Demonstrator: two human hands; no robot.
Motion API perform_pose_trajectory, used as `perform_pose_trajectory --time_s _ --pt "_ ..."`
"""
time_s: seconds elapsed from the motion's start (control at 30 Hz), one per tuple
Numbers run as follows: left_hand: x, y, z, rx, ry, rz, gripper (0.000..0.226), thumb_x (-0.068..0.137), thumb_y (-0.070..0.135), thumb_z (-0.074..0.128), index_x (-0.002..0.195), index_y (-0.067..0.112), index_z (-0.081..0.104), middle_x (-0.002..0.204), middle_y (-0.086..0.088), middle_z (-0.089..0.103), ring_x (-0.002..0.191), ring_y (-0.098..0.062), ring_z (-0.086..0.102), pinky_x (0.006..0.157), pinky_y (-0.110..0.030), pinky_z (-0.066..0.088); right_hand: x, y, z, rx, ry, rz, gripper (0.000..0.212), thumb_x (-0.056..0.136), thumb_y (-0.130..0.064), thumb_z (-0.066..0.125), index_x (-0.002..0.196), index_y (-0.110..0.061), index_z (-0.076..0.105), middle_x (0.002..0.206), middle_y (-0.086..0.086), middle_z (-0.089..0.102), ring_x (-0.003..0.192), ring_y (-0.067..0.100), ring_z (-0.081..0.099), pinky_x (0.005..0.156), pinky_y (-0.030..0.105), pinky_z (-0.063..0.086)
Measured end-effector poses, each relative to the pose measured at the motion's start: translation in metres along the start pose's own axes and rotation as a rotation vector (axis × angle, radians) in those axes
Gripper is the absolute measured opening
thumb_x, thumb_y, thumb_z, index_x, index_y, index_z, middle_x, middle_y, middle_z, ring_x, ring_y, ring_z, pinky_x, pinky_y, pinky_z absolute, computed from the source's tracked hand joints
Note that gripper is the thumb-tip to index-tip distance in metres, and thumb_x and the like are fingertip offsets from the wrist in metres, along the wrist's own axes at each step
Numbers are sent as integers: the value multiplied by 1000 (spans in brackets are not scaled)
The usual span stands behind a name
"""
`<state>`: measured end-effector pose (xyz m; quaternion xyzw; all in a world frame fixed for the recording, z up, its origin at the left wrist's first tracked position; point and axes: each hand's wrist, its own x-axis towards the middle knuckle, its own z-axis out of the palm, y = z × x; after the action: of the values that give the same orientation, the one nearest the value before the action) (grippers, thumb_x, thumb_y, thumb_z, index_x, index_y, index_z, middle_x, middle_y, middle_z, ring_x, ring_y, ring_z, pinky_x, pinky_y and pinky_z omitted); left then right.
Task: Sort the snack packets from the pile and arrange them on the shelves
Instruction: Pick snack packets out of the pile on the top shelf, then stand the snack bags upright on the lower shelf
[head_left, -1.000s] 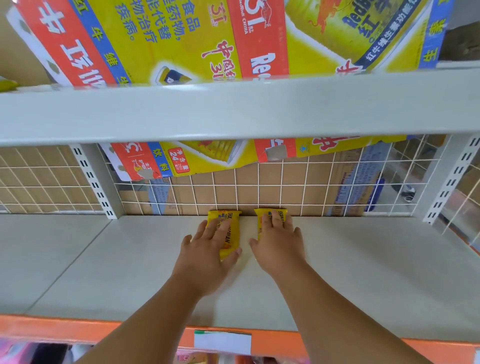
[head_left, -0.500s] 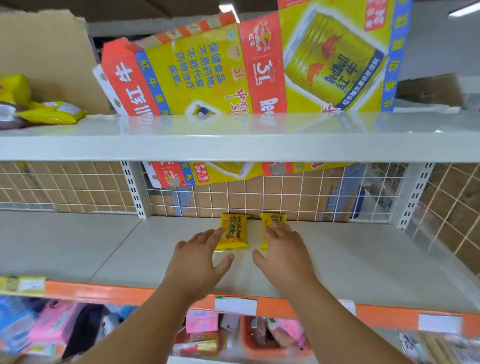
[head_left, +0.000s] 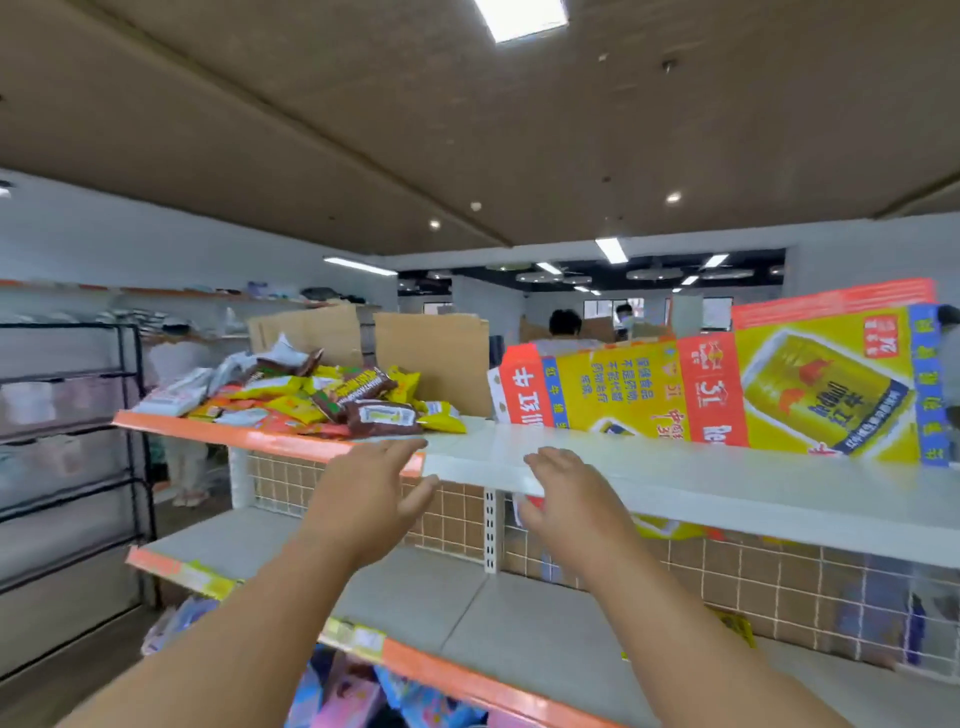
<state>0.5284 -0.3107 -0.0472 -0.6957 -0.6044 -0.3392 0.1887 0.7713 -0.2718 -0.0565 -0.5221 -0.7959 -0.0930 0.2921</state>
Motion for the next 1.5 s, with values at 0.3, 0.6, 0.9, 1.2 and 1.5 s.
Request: perform_pose_trajectory --time_s 0.3,0.6,0.9,1.2,1.5 --pt "13 -79 -127 50 85 -141 48 93 59 50 135 36 59 130 11 66 119 -18 59 90 -37 49 43 -112 -68 57 96 -142 46 96 -32 55 139 -18 53 142 0 52 128 21 48 99 33 43" --pt "54 -96 -89 33 56 -158 44 95 53 52 136 40 55 127 14 66 115 -13 58 77 -32 44 110 -90 -18 80 49 -106 47 95 -34 54 141 -24 54 145 -4 52 127 20 52 97 33 46" --pt "134 -116 -13 72 -25 -205 42 94 48 55 135 40 56 125 10 66 106 -19 60 82 -38 53 215 -33 56 150 -65 -98 33 91 -31 54 122 -26 64 120 -2 61 98 21 57 75 33 48" --pt "184 -134 44 120 -67 -241 40 94 44 57 134 38 56 125 5 66 106 -22 60 85 -39 53 296 1 100 182 -100 -106 24 90 -30 54 112 -29 64 113 0 61 85 22 53 59 28 35" --pt "213 -176 60 104 -37 -272 42 94 42 58 135 35 59 133 8 64 108 -19 63 87 -36 51 339 -10 126 174 -132 -117 33 93 -33 55 124 -28 63 126 -1 58 92 22 57 66 27 39"
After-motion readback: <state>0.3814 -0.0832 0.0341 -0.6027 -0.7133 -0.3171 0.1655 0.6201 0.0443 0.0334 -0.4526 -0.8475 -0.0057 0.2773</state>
